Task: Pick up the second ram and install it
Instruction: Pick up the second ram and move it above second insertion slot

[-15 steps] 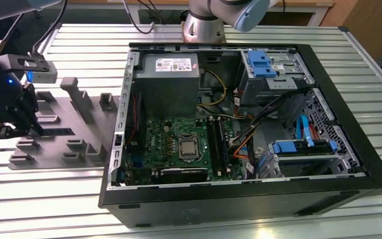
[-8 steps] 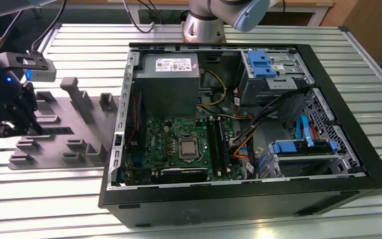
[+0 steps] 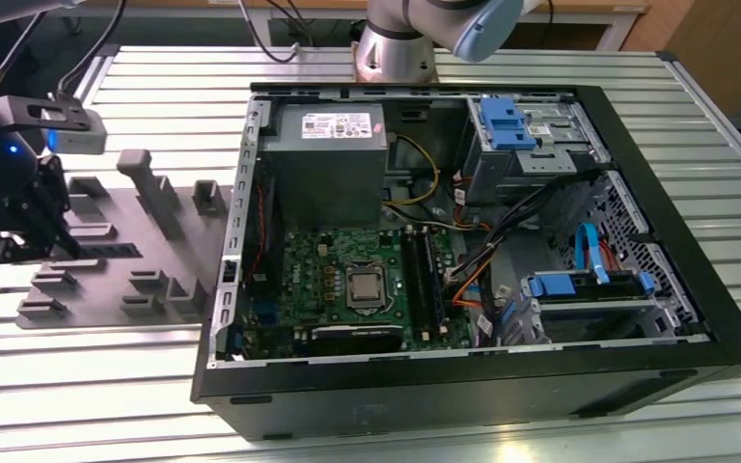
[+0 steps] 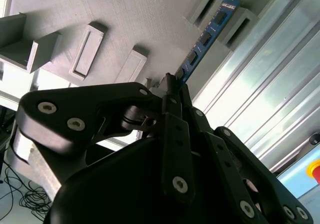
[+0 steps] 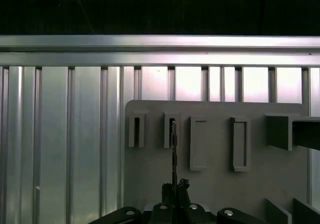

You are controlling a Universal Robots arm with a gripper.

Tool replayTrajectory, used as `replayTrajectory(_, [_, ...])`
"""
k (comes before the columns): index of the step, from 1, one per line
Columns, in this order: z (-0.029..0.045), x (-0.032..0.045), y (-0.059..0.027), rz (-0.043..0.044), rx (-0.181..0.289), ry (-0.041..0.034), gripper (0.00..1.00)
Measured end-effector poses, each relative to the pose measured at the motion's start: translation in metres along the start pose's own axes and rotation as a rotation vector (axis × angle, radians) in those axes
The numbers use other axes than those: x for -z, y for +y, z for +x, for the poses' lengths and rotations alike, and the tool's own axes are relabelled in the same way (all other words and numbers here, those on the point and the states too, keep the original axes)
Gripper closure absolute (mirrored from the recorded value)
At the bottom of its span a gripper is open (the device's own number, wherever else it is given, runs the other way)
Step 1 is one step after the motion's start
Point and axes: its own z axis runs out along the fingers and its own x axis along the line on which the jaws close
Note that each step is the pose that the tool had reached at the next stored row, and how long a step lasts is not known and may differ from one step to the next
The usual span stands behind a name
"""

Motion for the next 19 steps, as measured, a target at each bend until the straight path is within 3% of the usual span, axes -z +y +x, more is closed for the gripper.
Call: replayTrajectory(19, [-0.0001, 0.013, 0.0, 0.0001, 0.0, 0.0, 0.86])
